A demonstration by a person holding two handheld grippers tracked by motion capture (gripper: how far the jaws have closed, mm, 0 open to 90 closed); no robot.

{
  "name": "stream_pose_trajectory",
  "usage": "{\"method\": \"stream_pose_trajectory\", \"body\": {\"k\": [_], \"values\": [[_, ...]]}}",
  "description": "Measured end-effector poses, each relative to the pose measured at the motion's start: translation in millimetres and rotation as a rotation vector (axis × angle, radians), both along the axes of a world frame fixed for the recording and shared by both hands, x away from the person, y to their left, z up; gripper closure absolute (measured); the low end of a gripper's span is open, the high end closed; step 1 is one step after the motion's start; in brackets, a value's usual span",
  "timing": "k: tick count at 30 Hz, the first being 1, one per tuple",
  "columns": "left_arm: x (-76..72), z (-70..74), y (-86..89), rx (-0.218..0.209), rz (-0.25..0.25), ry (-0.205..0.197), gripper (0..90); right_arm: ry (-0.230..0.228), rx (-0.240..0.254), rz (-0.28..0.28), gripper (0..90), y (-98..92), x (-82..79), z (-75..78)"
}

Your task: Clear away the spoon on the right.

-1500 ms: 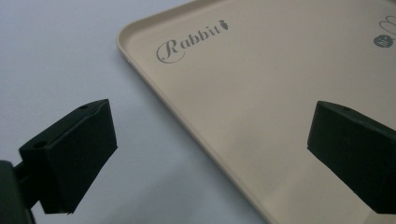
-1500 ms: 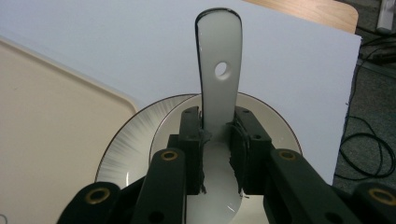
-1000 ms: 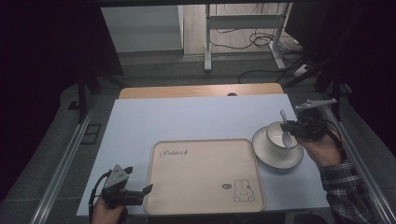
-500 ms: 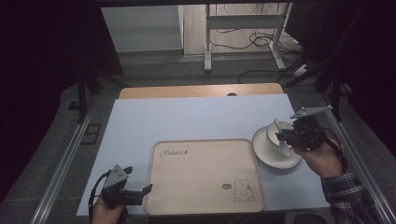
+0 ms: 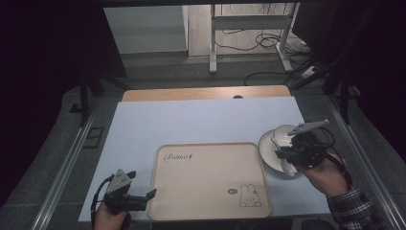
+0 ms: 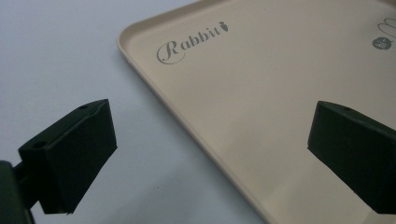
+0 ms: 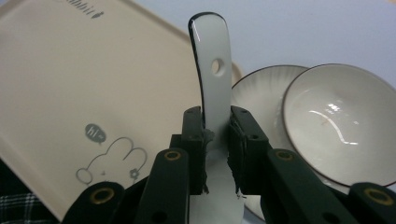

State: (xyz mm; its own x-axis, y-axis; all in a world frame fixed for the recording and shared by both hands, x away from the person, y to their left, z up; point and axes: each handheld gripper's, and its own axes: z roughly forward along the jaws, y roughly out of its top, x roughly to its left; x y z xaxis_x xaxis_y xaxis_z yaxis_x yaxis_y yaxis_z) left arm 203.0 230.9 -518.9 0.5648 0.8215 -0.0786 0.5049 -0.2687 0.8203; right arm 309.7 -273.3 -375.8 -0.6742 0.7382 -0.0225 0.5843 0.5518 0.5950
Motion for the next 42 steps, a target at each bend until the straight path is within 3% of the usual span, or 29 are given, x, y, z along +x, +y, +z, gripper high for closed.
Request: {"method": "stream_pose_trajectory", "body": {"k": [9,17,32,42], "values": [[0.0,0.1,0.0,0.003,-0.003,-0.002,0.9,0.063,-0.041,0.057,78.2,23.3,-11.8,-14.0],[-0.3,0.0,-0.2,0.001,-0.004,-0.003,0.9,0.116,-0.077,0.1,78.9,48.9,-17.1,-37.3],[-0.6,0.0,-0.7,0.001,-0.007,-0.004,0.9,0.158,-0.118,0.11,80.7,79.4,-13.4,-76.9],[-0.8,0.1,-0.8,0.002,-0.009,-0.004,0.9,0.183,-0.102,0.096,79.8,91.0,-3.9,-102.4]]}}
